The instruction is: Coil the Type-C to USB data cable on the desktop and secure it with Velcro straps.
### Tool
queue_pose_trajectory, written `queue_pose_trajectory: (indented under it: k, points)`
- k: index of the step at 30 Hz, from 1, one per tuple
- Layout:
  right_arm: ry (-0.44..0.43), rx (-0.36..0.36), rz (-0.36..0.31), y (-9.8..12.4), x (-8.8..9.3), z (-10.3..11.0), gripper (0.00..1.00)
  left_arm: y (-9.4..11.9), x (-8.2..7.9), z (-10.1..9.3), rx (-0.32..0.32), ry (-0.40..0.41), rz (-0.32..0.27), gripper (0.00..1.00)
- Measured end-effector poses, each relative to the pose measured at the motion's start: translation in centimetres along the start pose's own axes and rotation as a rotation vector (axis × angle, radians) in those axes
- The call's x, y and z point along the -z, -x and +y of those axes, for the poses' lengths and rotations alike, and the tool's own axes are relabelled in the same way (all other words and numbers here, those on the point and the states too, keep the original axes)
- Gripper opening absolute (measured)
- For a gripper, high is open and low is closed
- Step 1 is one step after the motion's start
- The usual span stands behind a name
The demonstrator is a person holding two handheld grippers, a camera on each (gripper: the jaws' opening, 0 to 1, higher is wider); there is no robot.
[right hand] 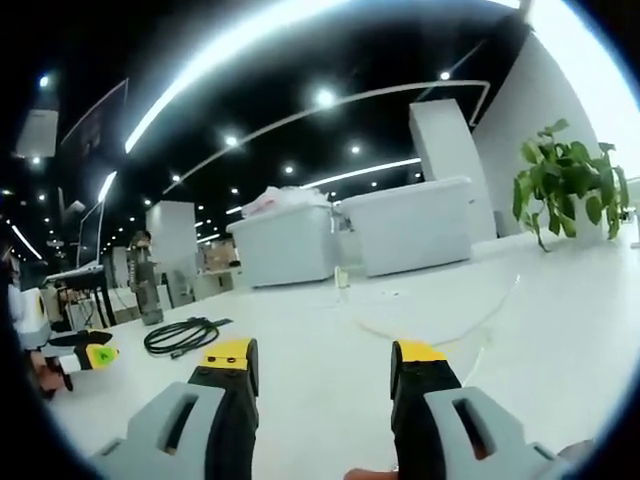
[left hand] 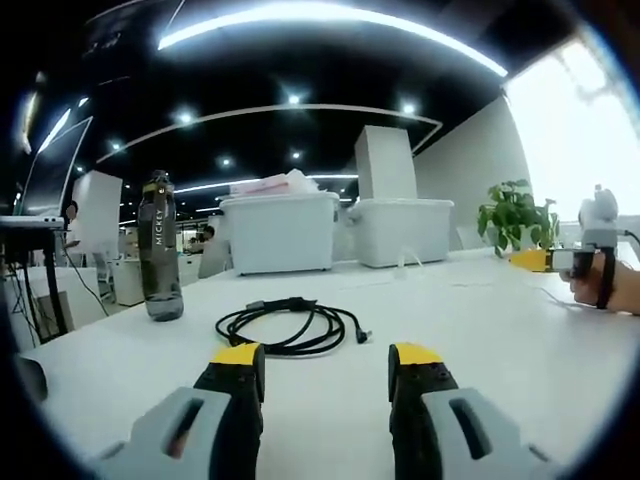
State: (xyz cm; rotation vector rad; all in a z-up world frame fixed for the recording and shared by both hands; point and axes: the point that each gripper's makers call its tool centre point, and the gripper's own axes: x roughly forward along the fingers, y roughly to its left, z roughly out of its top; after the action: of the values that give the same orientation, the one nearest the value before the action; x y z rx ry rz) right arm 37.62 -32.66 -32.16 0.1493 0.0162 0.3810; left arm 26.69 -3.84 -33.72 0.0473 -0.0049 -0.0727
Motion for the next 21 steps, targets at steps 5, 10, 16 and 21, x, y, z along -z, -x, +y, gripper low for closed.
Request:
queue_pose_trajectory:
  k: [5,10,16,21]
  points:
    - [-0.001,0.001,0.0,0.43,0.12,0.24,0.52,0.33,0.08,-0.18,0.0,0.001,0.001,0.5]
    - [0.002,-0.001,0.002,0.37,0.13,0.24,0.52,0.7,0.21,-0.51,0.001,-0.005,0.006,0.5]
    - [0.0,-0.002,0.001,0.54,0.16,0.29,0.52,0.1,0.19,0.0,0.001,-0.006,0.01,0.5]
    - [0.0,-0.002,0.002,0.46,0.16,0.23,0.52,0.22,0.29,-0.17,0.003,-0.009,0.013,0.5]
